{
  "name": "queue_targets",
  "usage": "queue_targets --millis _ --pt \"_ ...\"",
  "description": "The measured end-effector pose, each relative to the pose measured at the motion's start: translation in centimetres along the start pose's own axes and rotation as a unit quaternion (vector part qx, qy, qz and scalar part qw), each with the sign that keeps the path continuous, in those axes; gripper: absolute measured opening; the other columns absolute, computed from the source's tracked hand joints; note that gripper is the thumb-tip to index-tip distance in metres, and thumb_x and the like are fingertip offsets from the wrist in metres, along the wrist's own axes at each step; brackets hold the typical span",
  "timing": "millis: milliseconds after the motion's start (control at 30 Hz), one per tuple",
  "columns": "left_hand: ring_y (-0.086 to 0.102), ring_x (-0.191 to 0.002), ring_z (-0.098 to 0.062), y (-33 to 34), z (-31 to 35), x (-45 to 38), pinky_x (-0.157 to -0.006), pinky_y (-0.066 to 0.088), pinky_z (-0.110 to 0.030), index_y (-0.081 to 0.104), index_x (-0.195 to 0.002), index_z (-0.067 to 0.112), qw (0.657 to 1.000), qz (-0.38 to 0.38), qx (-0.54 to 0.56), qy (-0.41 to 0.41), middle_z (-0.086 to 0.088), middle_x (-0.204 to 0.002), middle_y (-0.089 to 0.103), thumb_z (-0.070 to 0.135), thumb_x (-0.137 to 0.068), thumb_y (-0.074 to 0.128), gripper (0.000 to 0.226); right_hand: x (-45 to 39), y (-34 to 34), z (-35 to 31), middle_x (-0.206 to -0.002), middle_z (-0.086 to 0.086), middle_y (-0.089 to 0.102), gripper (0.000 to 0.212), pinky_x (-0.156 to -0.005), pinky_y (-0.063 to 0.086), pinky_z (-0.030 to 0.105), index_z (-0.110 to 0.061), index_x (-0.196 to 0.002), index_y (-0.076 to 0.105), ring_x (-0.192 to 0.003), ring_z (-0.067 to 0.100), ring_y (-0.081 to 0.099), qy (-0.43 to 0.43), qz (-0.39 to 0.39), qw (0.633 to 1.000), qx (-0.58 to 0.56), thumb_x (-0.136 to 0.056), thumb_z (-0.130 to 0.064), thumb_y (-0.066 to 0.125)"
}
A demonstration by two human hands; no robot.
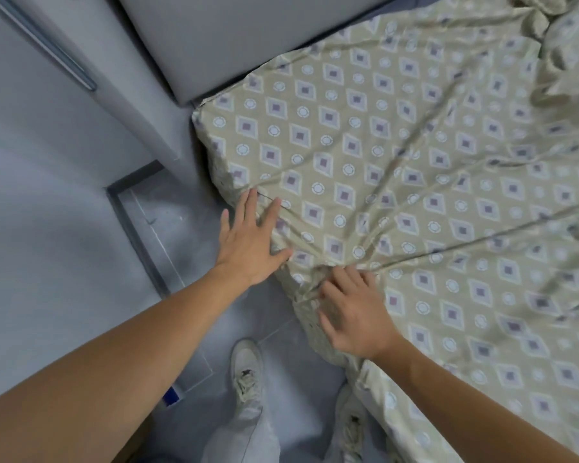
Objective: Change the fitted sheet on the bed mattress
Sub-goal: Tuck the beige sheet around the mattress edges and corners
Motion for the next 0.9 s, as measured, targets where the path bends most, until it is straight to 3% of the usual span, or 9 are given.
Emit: queue_targets --millis 100,200,300,367,500,700,800,900 --pt "-0.022 -0.159 -0.03 -0.1 -0.1 -0.4 -0.129 0.002 -0.059 -0.007 -0.166 0.035 1.0 0.0 -0.007 -0.013 -0.014 -0.173 -0.017 0.079 -0.09 0.047 0.102 2.9 1.5 0.9 -0.112 0.003 0.055 0.019 -0.087 0.04 0.043 -0.017 -0.106 0.063 -0.099 0.029 0.051 0.018 -0.024 0.999 0.022 -0.091 -0.029 0.062" --pt "-0.016 -0.16 -0.036 -0.3 1.2 0.6 -0.129 0.003 -0.058 0.006 -0.166 0.036 0.999 0.041 0.001 0.007 -0.018 -0.173 -0.009 0.075 -0.092 0.048 0.094 4.4 1.7 1.7 -0.109 0.003 0.055 0.009 -0.086 0.039 0.042 -0.016 -0.096 0.061 -0.096 0.029 0.05 0.046 0.01 0.998 0.044 -0.1 -0.023 0.066" --pt "-0.014 -0.16 -0.034 0.7 3.5 2.3 -0.129 0.006 -0.058 0.015 -0.165 0.042 0.997 0.018 0.014 0.08 -0.007 -0.175 -0.011 0.076 -0.093 0.045 0.085 5.0 2.3 1.6 -0.11 0.004 0.056 0.007 -0.088 0.037 0.042 -0.013 -0.097 0.06 -0.096 0.03 0.051 0.05 0.005 0.997 0.058 -0.099 -0.015 0.066" --pt "-0.016 -0.16 -0.032 1.2 4.1 3.0 -0.129 0.007 -0.059 0.011 -0.165 0.044 0.997 -0.001 0.013 0.075 -0.004 -0.174 -0.017 0.08 -0.091 0.042 0.088 5.7 2.2 1.6 -0.115 0.005 0.055 0.011 -0.087 0.037 0.041 -0.011 -0.105 0.06 -0.099 0.031 0.052 0.043 -0.008 0.998 0.05 -0.096 -0.012 0.066" --pt "-0.017 -0.16 -0.035 1.4 5.0 3.2 -0.128 0.007 -0.061 0.008 -0.166 0.042 0.999 0.001 0.006 0.045 -0.006 -0.174 -0.018 0.079 -0.092 0.046 0.09 8.2 1.6 1.9 -0.128 0.003 0.055 0.023 -0.093 0.041 0.039 -0.013 -0.112 0.06 -0.109 0.028 0.051 -0.01 -0.057 0.998 0.008 -0.094 -0.027 0.067" --pt "-0.005 -0.162 -0.028 2.0 6.6 4.7 -0.128 0.012 -0.058 0.013 -0.167 0.034 0.999 0.025 0.018 0.029 -0.003 -0.175 -0.005 0.067 -0.098 0.051 0.085 8.5 2.3 2.0 -0.107 0.005 0.056 0.004 -0.094 0.042 0.042 -0.011 -0.098 0.059 -0.096 0.029 0.05 -0.029 -0.005 0.999 0.025 -0.101 -0.013 0.061" --pt "-0.002 -0.162 -0.023 2.8 7.4 6.8 -0.129 0.013 -0.054 0.015 -0.167 0.034 0.998 0.034 0.043 0.025 0.001 -0.176 -0.003 0.065 -0.099 0.053 0.084 8.5 2.0 1.3 -0.09 0.001 0.052 0.019 -0.083 0.037 0.039 -0.014 -0.094 0.052 -0.085 0.026 0.044 -0.01 0.005 1.0 0.002 -0.088 0.0 0.063" --pt "-0.002 -0.162 -0.02 3.5 7.8 8.0 -0.129 0.011 -0.054 0.011 -0.167 0.035 0.998 0.016 0.063 0.005 0.004 -0.176 -0.007 0.072 -0.095 0.053 0.092 10.9 2.1 1.0 -0.088 0.0 0.053 0.036 -0.077 0.032 0.038 -0.015 -0.095 0.051 -0.082 0.024 0.045 -0.035 -0.045 0.998 0.013 -0.066 0.003 0.063"
Point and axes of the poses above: each hand's wrist, its own x-axis away from the middle knuckle, its own y-axis out of the palm, z = x × y, the point moved 6 cm from there along -x, towards the middle knuckle
